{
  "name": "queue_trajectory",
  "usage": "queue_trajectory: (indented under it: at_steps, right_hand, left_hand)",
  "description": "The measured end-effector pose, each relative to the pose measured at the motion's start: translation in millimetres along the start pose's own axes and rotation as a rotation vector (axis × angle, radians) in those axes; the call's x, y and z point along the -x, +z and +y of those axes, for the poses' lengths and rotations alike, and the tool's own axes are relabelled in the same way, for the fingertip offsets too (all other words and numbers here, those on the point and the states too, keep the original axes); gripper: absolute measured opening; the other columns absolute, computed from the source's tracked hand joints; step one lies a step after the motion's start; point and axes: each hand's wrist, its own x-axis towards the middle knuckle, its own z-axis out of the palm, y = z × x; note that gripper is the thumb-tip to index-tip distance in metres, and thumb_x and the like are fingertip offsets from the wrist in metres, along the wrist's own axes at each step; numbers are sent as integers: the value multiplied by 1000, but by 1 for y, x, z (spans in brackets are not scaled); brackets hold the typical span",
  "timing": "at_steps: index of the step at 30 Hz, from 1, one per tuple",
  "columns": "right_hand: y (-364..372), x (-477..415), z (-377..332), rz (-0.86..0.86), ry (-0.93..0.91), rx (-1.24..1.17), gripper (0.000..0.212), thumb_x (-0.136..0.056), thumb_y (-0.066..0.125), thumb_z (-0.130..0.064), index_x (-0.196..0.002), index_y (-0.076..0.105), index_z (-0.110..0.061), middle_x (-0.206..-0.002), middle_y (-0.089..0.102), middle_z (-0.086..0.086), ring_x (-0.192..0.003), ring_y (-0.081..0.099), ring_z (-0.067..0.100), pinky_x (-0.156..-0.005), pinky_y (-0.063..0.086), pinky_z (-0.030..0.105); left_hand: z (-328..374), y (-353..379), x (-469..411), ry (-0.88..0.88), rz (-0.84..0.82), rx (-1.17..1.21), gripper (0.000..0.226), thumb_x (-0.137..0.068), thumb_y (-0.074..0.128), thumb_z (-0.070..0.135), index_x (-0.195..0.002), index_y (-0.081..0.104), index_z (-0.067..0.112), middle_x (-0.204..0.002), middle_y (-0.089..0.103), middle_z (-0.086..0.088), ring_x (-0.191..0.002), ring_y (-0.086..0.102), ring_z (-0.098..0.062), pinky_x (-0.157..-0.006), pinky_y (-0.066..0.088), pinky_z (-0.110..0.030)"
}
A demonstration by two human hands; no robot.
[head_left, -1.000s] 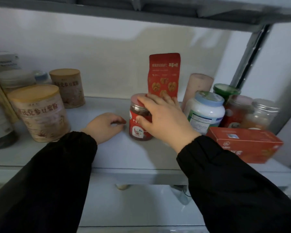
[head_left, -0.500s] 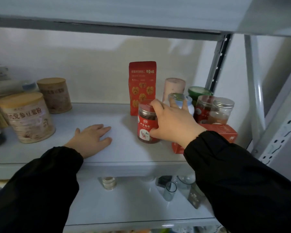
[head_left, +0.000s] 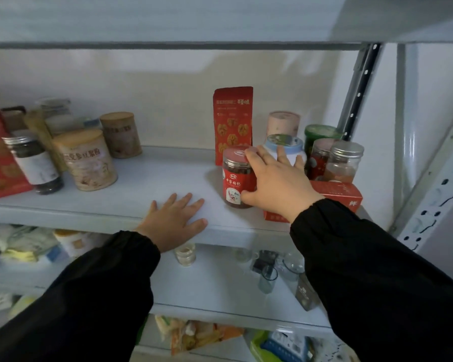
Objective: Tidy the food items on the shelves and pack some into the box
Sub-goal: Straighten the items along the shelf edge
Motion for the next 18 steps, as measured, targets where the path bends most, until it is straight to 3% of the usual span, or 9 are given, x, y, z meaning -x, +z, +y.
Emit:
queue_trajectory:
  at_steps: [7, 10, 12, 16, 18]
  right_hand:
    - [-2, -26, -1, -30, 45, 87, 78, -104, 46, -48, -166, 1, -29, -175, 7, 4, -158, 8, 44, -121, 11, 73]
    - [-3, -48, -11, -81, 100, 144, 86, -99, 53, -42, -166, 1, -26, -173, 12, 7, -156, 15, 45, -120, 11, 74]
    - [0, -63, -16, -103, 120, 156, 92, -96, 57, -43, -166, 0, -27, -173, 12, 7, -155, 16, 47, -120, 11, 74]
    - [-3, -76, -22, -126, 140, 204, 99, -94, 61, -50, -166, -3, -26, -174, 9, 9, -157, 8, 48, -123, 7, 71]
    - [-3, -70, -28, -39, 109, 263, 99, -94, 60, -52, -166, -1, -22, -174, 6, 13, -157, 1, 49, -122, 5, 71]
  left_hand:
    - [3, 9, 23, -48, 14, -29, 75, -100, 25, 72, -163, -3, 43, -174, -6, 11, -161, -7, -26, -126, 1, -60]
    - [4, 14, 24, -64, 50, -34, 95, -79, 7, 88, -163, -1, 45, -174, -4, 12, -161, -6, -25, -126, 2, -60]
    - [5, 17, 25, -63, 60, -37, 105, -67, -3, 87, -163, -2, 45, -174, -4, 13, -161, -6, -25, -126, 2, -60]
    - [5, 17, 26, -55, 82, -55, 77, -97, 20, 75, -163, -3, 43, -174, -4, 11, -161, -6, -26, -127, 2, -58]
    - [2, 16, 26, -35, 80, -39, 70, -103, 22, 67, -163, -3, 43, -174, -4, 11, -161, -6, -25, -127, 1, -57]
